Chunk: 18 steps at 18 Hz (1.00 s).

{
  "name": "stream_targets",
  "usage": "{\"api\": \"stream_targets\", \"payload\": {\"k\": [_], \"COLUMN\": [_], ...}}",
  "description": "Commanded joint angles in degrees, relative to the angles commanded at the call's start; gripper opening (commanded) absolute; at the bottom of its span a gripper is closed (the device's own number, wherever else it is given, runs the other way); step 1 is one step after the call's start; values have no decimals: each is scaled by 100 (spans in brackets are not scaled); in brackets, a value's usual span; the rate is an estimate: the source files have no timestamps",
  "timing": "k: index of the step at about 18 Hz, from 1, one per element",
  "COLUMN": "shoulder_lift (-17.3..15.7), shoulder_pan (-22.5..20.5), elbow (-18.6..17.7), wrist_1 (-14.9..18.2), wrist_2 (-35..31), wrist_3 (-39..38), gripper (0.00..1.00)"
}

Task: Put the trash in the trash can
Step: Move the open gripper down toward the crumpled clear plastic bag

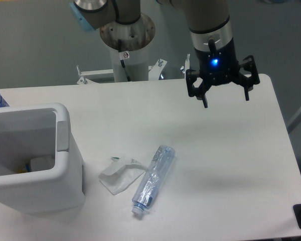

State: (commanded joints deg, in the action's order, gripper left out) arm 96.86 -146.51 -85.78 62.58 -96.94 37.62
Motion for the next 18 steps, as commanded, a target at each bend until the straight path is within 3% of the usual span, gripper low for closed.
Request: {"api": "stream_targets", "payload": {"k": [11,13,16,18], "shoulder_lift": [44,44,88,219], "shoulder_pan": [62,123,368,553], "elbow": [-149,-333,-746,-774], "wrist_1": [-17,-227,-877,-984], "wrist_2": [53,53,53,53], "wrist_3": [-26,-44,-88,-105], "gripper": [100,100,100,100]}}
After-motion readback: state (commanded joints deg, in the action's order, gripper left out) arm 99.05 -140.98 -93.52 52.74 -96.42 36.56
